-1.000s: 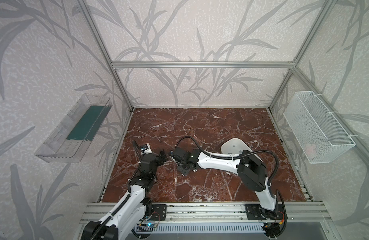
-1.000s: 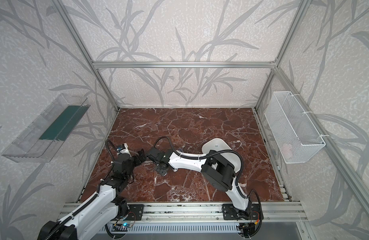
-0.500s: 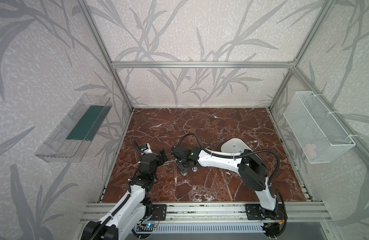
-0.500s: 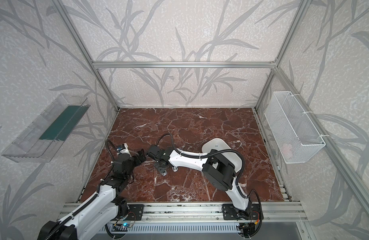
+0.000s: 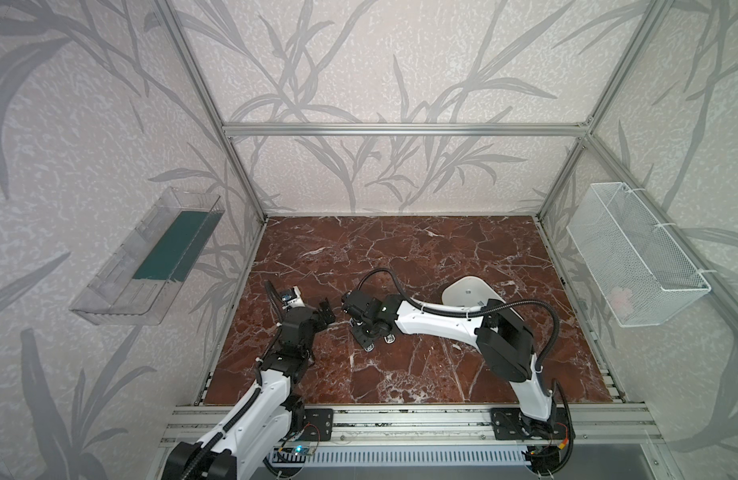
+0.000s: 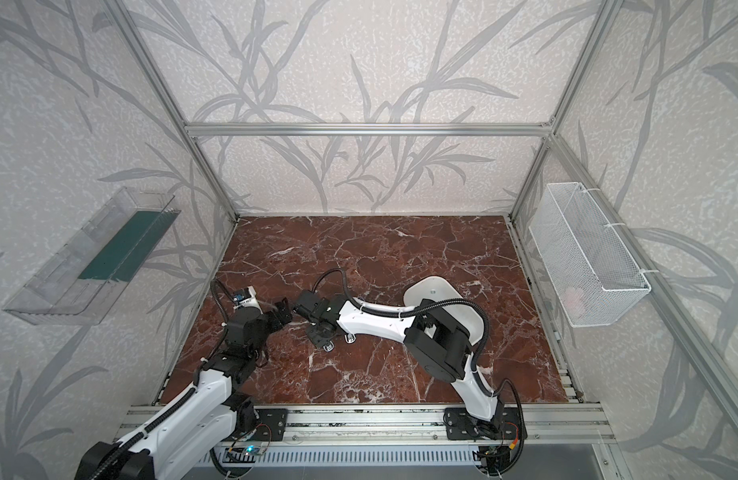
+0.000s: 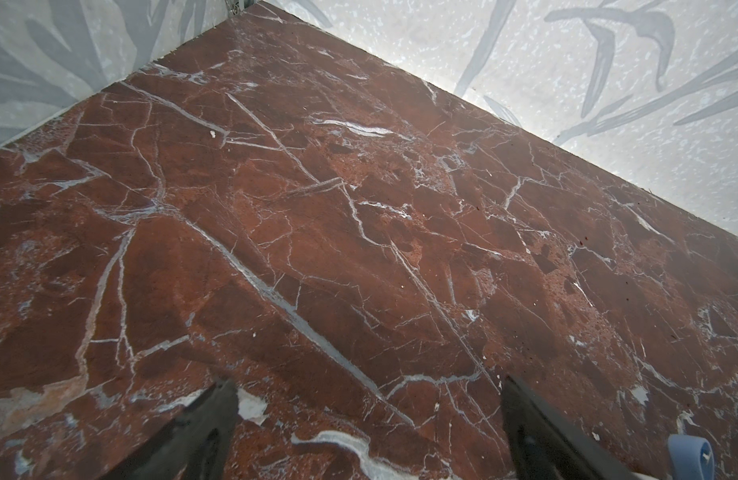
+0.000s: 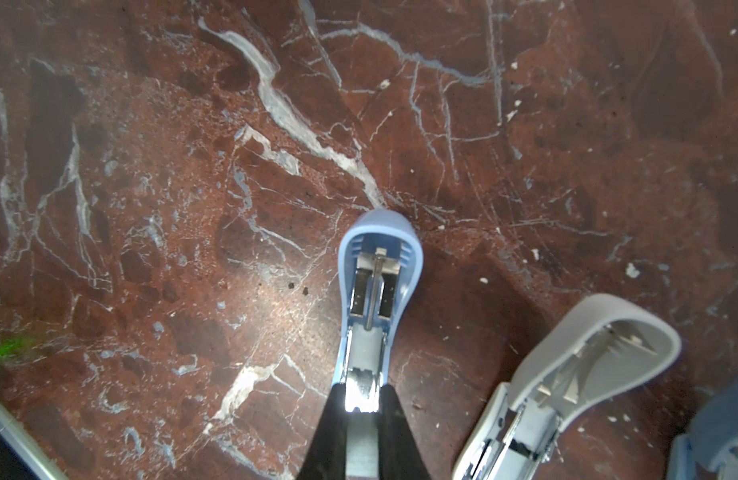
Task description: Load the staples into the stapler
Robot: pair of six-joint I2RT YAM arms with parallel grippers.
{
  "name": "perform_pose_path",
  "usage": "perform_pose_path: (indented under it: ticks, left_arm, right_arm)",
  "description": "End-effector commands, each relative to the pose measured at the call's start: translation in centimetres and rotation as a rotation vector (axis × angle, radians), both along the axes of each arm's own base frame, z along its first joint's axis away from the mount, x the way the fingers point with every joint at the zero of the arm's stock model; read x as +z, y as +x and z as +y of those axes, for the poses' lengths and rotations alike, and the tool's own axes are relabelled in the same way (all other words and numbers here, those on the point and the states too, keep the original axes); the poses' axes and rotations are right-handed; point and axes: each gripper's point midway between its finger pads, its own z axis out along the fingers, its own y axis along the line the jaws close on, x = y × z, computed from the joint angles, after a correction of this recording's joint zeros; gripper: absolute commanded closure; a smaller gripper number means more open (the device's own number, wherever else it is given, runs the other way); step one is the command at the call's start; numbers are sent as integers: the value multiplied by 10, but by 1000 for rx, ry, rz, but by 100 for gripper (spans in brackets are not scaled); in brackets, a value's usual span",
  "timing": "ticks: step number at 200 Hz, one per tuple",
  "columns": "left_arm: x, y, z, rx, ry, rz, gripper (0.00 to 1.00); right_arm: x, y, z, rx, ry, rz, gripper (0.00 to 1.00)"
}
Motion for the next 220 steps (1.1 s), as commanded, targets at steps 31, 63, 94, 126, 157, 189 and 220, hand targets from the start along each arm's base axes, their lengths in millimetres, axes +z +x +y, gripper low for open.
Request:
perform_pose_path:
  ticks: [31,63,94,126,157,189,220]
  left_arm:
    - [-2,-2,5,35,-16,-9,1]
    - [-1,-2,5,35,-16,-11,1]
    - [-1,-2,5,34,-16,-11,1]
    - [-1,-2,5,34,-16,-10,1]
    - [-1,-2,5,34,-15,-10,1]
    - [-1,-2,5,33,-16,-10,1]
    - [-1,-2,5,33,-17,-10,1]
  right_arm:
    - [3,-3,0,-5,13,17,91]
    - [-3,-4,1,-6,7,29,91]
    - [-8,-6,2,-5,5,43,91]
    - [-14,-6,1,-10,-3,47,92]
    - [-17,-5,-1,-25,3,37,91]
    - [-21,-4,-3,-33,-2,29,92]
    - [-26,-3,-4,-37,-8,21,92]
